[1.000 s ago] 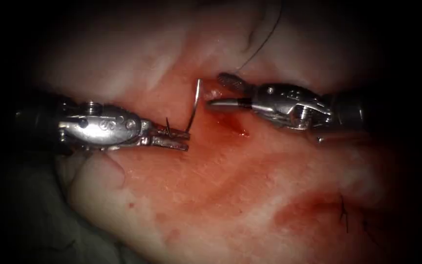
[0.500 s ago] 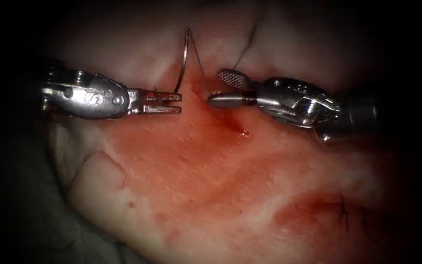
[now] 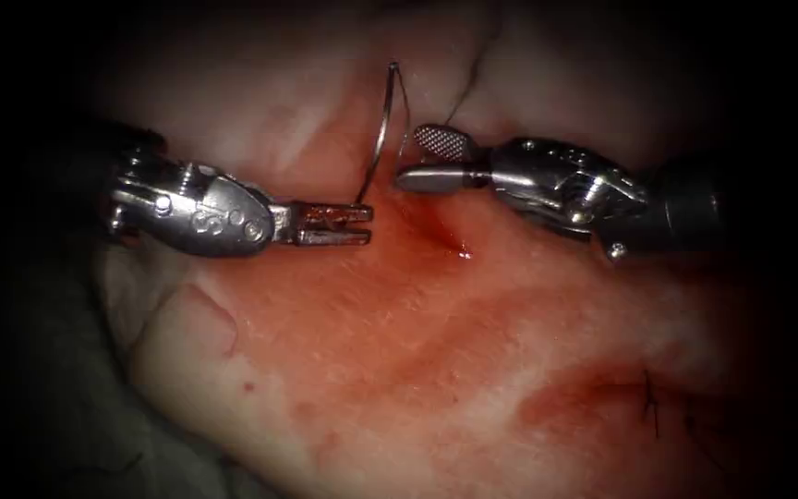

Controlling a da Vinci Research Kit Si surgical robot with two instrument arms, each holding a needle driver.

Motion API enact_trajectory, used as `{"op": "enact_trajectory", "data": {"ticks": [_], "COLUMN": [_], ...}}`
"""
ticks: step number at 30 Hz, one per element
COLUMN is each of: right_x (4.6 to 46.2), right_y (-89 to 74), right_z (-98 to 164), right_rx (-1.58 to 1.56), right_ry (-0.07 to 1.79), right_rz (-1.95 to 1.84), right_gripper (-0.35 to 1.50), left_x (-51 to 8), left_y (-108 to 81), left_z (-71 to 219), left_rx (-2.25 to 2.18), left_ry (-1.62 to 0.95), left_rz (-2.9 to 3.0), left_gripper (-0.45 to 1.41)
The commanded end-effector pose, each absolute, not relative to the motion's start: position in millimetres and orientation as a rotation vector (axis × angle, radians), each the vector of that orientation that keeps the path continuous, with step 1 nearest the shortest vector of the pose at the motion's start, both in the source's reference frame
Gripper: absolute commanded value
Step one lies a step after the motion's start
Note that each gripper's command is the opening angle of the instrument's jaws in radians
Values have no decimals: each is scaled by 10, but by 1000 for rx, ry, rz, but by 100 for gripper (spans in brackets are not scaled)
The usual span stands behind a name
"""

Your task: Wound Closure

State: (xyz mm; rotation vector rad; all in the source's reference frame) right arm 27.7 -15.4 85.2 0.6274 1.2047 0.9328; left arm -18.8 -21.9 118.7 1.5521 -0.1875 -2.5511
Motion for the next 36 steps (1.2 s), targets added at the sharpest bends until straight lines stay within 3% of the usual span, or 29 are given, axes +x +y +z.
{"op": "enact_trajectory", "data": {"ticks": [1, 21, 25, 29, 35, 36], "right_x": [284, 300, 304, 306, 308, 309], "right_y": [-159, -160, -160, -161, -166, -166], "right_z": [856, 858, 858, 859, 860, 860], "right_rx": [640, 704, 717, 733, 741, 741], "right_ry": [1215, 1258, 1250, 1245, 1230, 1230], "right_rz": [944, 1040, 1070, 1090, 1093, 1093], "right_gripper": [75, 76, 68, 44, 31, 21], "left_x": [-193, -204, -206, -206, -206, -206], "left_y": [-224, -230, -232, -232, -232, -232], "left_z": [1195, 1198, 1198, 1198, 1198, 1198], "left_rx": [1544, 1508, 1502, 1496, 1493, 1493], "left_ry": [-192, -229, -224, -225, -222, -222], "left_rz": [-2545, -2506, -2508, -2504, -2504, -2504], "left_gripper": [-45, -45, -45, -45, -45, -45]}}
